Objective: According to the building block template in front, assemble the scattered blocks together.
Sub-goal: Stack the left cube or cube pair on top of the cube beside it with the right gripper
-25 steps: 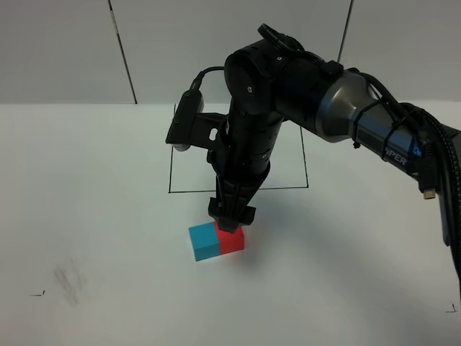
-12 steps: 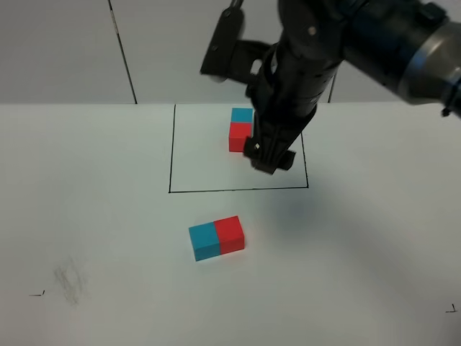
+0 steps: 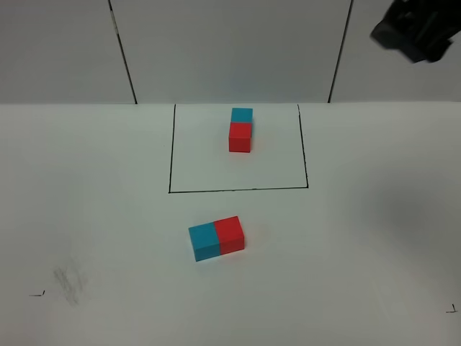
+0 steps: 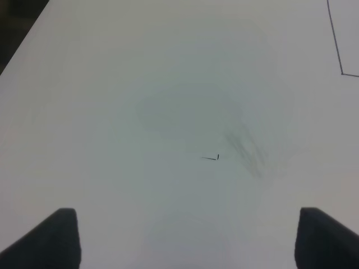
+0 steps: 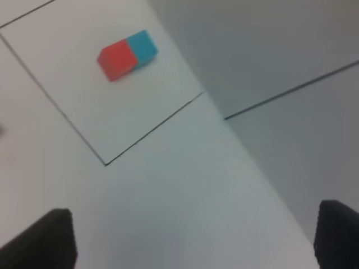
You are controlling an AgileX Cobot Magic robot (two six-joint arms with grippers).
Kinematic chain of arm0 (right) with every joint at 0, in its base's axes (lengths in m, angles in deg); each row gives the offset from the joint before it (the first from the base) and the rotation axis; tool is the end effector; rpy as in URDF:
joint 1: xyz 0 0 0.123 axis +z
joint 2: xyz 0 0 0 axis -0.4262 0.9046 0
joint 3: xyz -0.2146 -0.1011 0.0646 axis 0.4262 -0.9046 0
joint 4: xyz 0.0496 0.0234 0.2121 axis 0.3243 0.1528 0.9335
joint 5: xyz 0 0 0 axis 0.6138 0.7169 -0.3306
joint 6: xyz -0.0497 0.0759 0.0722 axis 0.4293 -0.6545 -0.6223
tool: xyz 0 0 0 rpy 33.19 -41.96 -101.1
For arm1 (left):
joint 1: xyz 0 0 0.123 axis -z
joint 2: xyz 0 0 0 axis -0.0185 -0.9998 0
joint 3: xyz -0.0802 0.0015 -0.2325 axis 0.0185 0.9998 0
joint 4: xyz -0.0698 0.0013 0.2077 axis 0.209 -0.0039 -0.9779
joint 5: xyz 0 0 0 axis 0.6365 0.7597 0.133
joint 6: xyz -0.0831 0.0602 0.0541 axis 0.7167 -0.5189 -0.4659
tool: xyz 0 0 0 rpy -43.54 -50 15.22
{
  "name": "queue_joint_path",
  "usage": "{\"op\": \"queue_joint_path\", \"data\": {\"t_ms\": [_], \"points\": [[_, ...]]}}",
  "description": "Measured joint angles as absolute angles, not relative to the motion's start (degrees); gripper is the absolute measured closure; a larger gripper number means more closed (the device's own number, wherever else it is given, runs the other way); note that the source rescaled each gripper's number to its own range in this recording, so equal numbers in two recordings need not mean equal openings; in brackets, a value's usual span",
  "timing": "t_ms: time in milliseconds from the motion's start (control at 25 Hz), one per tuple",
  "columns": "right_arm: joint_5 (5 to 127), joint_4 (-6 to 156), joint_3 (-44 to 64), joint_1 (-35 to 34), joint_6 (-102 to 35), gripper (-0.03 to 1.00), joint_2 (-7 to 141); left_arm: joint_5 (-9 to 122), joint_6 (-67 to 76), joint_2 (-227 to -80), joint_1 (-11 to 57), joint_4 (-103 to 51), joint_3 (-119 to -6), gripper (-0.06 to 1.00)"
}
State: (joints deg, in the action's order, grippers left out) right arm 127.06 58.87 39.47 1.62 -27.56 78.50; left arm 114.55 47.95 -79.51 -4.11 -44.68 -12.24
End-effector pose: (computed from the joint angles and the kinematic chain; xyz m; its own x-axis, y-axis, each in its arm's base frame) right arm 0.2574 0.1126 0.4251 -0.2997 -0.7343 -0.6091 -0.5999 0.6415 -0.4781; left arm 0.0238 0.0105 0.2515 -0.4364 -0.1423 -0.8884 -0.1769 0.9817 -0.0704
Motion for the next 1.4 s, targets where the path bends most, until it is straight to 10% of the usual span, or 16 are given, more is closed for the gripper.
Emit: {"op": "queue_joint_path", "data": {"t_ms": [440,1400], "points": [[127.0,54.4,34.5,1.2,-30.7,0.10,57.0,114.5,48.0,-79.5,-4.1,-44.7,-12.2,-0.06],[124.0,52.7,-21.3,-3.1,-57.4,0.10,-4.5,114.5,48.0,-79.5,-4.1,-44.7,-12.2,-0.06]]}}
